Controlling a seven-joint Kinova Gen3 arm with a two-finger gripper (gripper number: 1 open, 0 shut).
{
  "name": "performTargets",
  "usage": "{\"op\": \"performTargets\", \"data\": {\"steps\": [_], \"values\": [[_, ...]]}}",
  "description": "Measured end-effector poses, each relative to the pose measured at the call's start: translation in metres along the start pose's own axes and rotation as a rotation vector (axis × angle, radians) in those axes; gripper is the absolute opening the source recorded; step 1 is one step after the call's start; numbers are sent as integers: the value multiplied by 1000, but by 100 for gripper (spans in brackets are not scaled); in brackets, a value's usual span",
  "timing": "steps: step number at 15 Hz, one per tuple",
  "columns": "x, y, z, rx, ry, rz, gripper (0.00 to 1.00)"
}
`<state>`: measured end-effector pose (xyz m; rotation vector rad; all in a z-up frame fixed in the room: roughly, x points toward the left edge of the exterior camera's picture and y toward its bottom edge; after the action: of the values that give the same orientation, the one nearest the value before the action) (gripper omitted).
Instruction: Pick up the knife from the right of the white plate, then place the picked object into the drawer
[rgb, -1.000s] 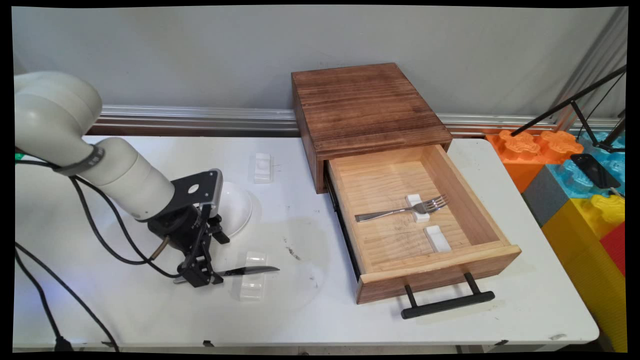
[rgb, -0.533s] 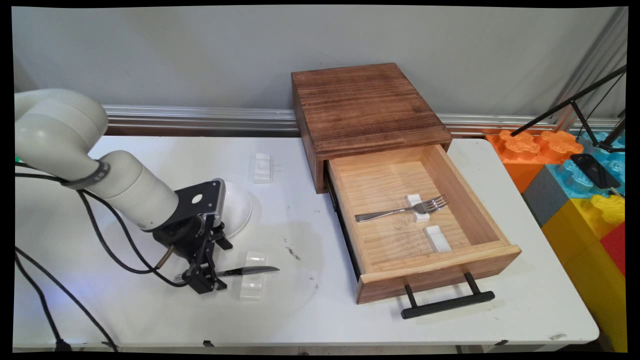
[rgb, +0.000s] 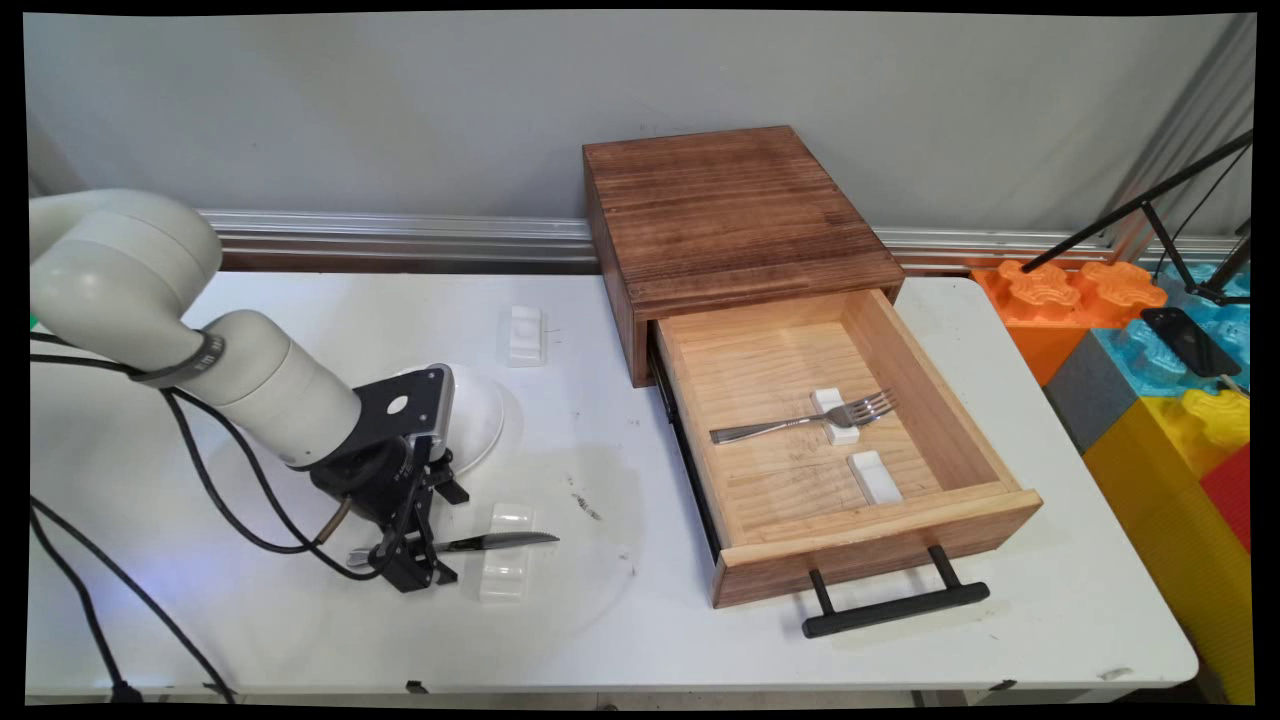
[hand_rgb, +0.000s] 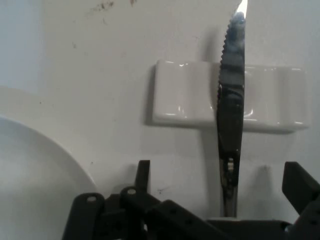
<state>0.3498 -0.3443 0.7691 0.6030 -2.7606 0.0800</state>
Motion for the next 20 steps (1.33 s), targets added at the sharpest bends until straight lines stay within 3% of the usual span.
{"op": "performTargets", "data": {"steps": [3, 4, 13, 20], "values": [[-1, 0, 1, 0, -2, 9, 100], [-2, -1, 1, 1, -4, 15, 0], [-4, -1, -6, -4, -24, 33, 0], [7, -2, -31, -13, -26, 30, 0]]}}
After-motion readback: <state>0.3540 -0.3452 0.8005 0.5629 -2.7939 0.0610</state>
